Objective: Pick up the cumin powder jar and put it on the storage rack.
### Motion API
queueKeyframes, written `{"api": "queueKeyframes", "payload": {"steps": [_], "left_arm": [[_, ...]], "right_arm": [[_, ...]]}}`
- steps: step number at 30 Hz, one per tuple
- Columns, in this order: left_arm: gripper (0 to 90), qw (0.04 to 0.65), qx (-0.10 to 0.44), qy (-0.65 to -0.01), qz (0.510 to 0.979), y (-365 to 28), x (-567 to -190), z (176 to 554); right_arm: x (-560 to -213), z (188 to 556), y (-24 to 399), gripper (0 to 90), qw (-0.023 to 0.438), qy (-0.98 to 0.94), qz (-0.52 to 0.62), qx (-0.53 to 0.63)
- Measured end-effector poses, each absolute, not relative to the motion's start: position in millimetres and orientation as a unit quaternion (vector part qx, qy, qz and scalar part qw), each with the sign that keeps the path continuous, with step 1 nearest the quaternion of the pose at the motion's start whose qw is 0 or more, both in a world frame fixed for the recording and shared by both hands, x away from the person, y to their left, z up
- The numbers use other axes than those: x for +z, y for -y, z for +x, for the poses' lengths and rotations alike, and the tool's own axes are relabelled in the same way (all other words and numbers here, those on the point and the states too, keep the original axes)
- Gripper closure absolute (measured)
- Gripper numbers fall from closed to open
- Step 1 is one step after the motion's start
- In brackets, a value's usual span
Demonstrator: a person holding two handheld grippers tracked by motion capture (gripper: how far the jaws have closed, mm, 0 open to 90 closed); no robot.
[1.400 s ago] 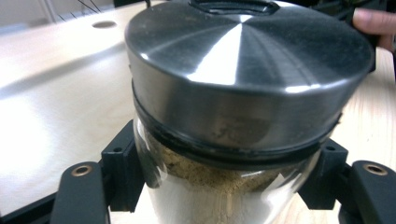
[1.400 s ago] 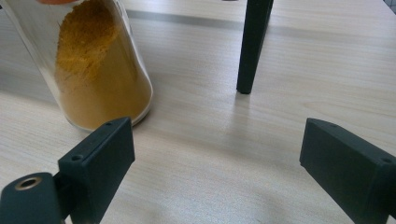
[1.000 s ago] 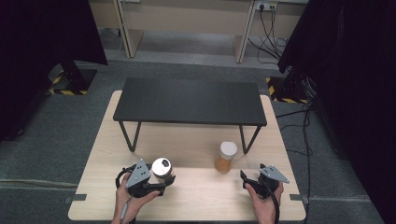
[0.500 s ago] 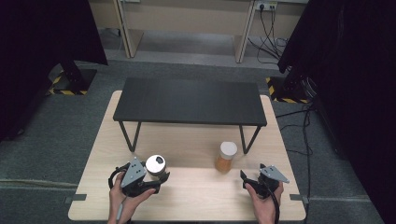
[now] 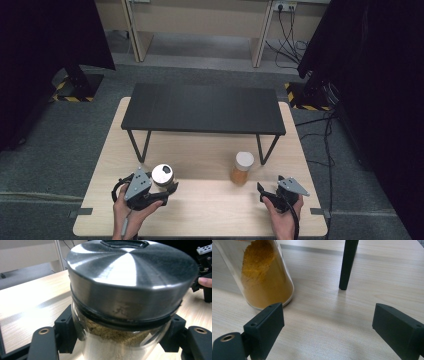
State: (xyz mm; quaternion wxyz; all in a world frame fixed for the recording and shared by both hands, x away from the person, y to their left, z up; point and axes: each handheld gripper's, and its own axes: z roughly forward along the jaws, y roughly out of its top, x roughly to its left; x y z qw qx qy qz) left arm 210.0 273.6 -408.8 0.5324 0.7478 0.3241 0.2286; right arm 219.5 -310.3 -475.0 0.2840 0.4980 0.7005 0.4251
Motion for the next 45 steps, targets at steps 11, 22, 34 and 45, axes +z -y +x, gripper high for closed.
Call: {"api": "queueKeyframes", "payload": {"steps": [11, 22, 34, 45], "left_arm": [[30.7, 0.531, 0.236, -0.350, 0.735, -271.7, -401.2, 203.1], [30.6, 0.509, 0.271, -0.379, 0.724, -259.8, -378.0, 196.6], [30.6, 0.507, 0.283, -0.412, 0.702, -252.5, -360.5, 202.9], [30.6, 0.495, 0.287, -0.424, 0.702, -246.1, -339.5, 209.5]], "right_arm": [[-475.0, 219.4, 310.0, 10.5, 0.285, -0.701, 0.498, 0.424], [-475.1, 219.3, 309.7, 10.6, 0.286, -0.701, 0.497, 0.424], [-474.5, 219.5, 308.1, 11.0, 0.288, -0.703, 0.496, 0.420], [-474.9, 219.5, 309.3, 11.0, 0.286, -0.702, 0.497, 0.423]]}}
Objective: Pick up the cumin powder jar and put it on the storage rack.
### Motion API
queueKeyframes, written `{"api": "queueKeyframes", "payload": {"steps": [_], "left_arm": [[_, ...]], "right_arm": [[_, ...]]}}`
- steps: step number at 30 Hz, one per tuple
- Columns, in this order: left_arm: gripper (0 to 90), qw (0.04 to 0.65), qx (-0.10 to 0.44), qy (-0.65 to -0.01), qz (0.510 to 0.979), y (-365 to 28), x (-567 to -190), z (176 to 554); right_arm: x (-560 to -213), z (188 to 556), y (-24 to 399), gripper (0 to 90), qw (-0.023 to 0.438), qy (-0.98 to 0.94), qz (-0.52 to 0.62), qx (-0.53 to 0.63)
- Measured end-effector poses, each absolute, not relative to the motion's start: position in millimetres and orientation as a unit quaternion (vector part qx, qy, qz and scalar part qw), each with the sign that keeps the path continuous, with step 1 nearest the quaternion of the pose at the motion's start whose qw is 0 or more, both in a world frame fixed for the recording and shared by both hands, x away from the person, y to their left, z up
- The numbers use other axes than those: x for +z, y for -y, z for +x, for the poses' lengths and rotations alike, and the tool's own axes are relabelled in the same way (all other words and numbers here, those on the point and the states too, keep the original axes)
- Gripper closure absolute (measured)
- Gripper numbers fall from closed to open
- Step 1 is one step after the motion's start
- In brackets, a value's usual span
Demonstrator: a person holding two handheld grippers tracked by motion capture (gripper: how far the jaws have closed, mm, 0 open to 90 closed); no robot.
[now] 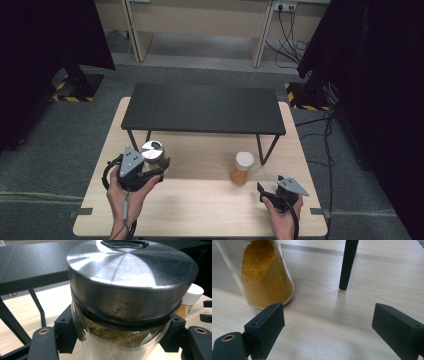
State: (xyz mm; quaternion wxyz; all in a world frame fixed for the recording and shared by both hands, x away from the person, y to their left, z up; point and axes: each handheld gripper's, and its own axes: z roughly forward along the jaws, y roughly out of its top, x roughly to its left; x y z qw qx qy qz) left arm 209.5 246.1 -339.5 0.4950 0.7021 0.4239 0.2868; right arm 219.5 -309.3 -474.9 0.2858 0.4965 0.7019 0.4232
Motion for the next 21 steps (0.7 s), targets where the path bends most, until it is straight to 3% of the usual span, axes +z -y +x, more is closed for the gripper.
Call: {"api": "queueKeyframes", "payload": {"steps": [21], "left_arm": [[30.7, 0.483, 0.294, -0.431, 0.703, -248.9, -300.4, 224.0]], "right_arm": [[-474.9, 219.8, 309.5, 11.0, 0.285, -0.702, 0.496, 0.423]]}}
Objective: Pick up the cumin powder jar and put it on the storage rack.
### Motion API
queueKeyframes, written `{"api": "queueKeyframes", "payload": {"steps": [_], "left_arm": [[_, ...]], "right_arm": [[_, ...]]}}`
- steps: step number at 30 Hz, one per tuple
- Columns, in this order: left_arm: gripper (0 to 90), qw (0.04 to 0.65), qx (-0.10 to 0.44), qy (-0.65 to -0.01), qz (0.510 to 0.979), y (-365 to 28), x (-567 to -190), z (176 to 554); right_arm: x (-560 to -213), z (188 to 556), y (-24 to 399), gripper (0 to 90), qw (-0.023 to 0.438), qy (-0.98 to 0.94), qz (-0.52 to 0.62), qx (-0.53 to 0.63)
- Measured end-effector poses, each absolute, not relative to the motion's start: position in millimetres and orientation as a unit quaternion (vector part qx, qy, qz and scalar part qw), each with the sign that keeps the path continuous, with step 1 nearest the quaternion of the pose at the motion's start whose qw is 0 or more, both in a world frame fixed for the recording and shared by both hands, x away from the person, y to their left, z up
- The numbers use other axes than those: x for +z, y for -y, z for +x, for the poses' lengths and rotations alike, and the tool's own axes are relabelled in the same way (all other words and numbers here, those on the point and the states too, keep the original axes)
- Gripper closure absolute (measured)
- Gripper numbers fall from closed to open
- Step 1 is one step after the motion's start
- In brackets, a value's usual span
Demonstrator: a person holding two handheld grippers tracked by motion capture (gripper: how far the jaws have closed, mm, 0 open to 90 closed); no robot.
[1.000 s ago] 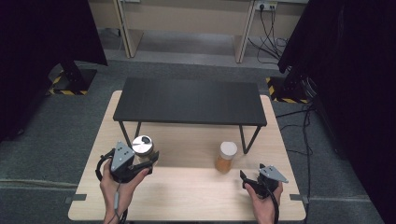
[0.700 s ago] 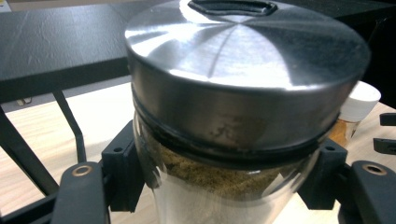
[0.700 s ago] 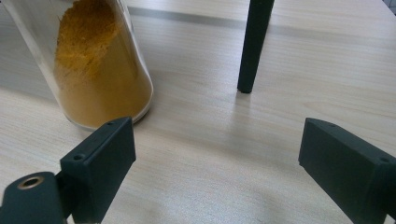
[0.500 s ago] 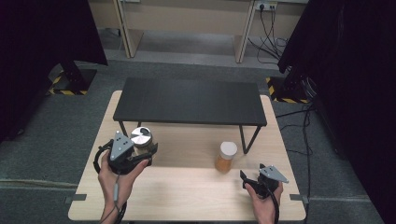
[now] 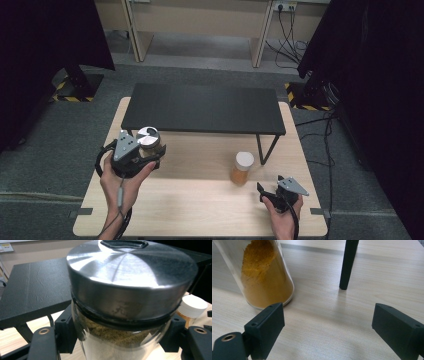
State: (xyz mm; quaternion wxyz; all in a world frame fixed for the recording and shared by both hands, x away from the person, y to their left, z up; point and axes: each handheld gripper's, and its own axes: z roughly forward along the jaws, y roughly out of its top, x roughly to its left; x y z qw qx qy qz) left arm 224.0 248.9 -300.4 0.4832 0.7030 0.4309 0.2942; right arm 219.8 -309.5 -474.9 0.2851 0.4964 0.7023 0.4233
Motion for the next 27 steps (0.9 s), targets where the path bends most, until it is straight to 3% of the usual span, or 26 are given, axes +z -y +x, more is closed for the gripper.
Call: {"api": "queueKeyframes", "payload": {"steps": [27], "left_arm": [[30.7, 0.460, 0.336, -0.465, 0.678, -234.3, -259.2, 267.8]], "right_arm": [[-475.2, 218.8, 309.4, 11.1, 0.286, -0.702, 0.494, 0.425]]}}
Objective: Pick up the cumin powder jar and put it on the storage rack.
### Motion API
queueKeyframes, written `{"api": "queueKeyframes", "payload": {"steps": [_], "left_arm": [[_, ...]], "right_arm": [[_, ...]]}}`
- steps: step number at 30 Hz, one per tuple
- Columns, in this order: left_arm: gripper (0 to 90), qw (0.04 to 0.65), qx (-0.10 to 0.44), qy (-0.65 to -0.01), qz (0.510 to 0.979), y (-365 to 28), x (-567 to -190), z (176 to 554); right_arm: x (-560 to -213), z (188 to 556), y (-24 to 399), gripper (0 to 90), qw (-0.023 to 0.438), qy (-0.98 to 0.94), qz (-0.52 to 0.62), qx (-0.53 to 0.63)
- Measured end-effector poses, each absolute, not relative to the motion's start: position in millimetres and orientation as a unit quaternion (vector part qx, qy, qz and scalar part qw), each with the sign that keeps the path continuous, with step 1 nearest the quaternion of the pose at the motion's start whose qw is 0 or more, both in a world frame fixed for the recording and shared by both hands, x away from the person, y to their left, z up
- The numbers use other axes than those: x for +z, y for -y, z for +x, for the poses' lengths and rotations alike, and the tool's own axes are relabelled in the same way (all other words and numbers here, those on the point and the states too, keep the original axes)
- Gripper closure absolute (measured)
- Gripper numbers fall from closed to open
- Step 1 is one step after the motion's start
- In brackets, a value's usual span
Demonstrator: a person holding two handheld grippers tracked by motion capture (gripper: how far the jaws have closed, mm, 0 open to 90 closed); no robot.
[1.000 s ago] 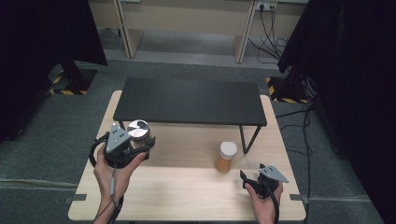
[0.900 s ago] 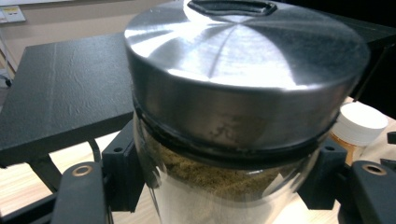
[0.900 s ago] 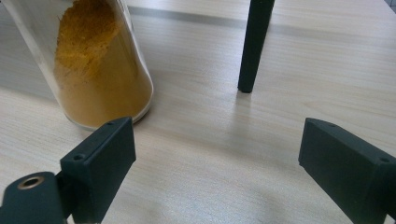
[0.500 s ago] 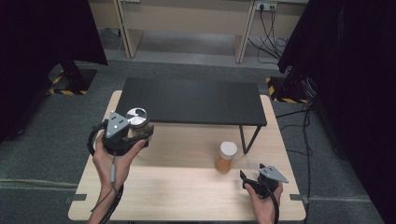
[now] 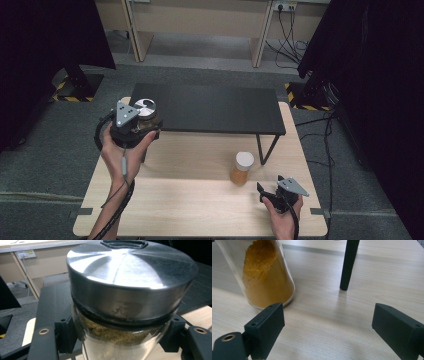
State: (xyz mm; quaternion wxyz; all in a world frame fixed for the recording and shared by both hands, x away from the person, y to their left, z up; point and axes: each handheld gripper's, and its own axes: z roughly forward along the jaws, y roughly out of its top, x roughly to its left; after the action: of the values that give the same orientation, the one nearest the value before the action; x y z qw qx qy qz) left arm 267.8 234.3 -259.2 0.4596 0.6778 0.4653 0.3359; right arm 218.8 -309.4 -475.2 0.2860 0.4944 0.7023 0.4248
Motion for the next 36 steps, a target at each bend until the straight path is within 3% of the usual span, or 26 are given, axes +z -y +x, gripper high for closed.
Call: {"api": "queueKeyframes", "payload": {"steps": [36], "left_arm": [[30.6, 0.431, 0.356, -0.506, 0.657, -225.6, -273.5, 320.8]], "right_arm": [[-475.1, 218.8, 308.6, 11.5, 0.288, -0.707, 0.489, 0.423]]}}
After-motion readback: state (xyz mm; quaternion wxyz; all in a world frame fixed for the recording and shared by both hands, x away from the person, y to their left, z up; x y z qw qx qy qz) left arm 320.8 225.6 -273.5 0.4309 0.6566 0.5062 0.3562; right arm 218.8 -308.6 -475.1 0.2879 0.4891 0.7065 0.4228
